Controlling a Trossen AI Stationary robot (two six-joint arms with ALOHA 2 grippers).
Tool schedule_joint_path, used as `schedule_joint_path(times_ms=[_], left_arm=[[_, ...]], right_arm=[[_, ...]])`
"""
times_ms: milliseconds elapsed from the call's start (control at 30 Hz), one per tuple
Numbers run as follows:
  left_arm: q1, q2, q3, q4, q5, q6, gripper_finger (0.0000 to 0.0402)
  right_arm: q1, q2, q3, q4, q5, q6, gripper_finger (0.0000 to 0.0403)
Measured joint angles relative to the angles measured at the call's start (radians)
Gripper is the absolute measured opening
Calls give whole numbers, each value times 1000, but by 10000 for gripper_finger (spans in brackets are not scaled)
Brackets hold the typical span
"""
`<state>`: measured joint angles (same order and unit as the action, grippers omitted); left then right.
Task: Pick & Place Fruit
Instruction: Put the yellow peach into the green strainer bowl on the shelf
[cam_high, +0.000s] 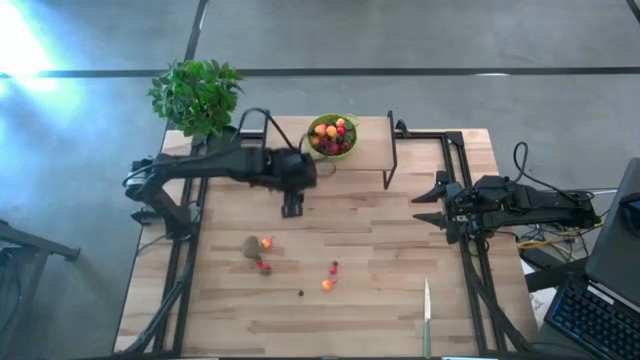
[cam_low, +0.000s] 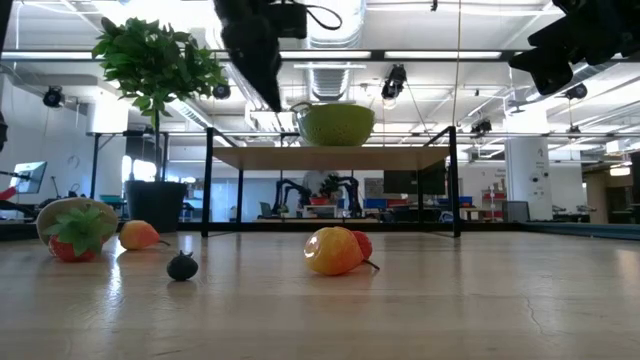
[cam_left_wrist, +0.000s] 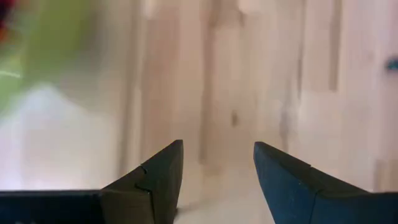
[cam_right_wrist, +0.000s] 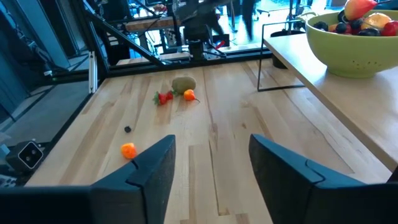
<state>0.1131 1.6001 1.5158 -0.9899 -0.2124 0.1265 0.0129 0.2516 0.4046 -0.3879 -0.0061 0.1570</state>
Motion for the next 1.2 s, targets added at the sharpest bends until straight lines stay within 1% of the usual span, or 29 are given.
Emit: schedule_joint_path(times_ms=[67, 367, 533, 667, 1200], left_arm=[[-31, 0, -33, -8, 15, -17, 202], [-174, 0, -162, -46, 16, -104, 202], [-234, 0, -232, -57, 29, -164, 202], [-256, 0, -289, -58, 81, -227, 202], [-261, 0, -432, -9, 175, -441, 202]], right_arm=[[0, 0, 0, 0, 0, 0, 196], [0, 0, 0, 0, 0, 0, 181], [0, 0, 0, 0, 0, 0, 171], [0, 0, 0, 0, 0, 0, 163], [0, 0, 0, 0, 0, 0, 118]])
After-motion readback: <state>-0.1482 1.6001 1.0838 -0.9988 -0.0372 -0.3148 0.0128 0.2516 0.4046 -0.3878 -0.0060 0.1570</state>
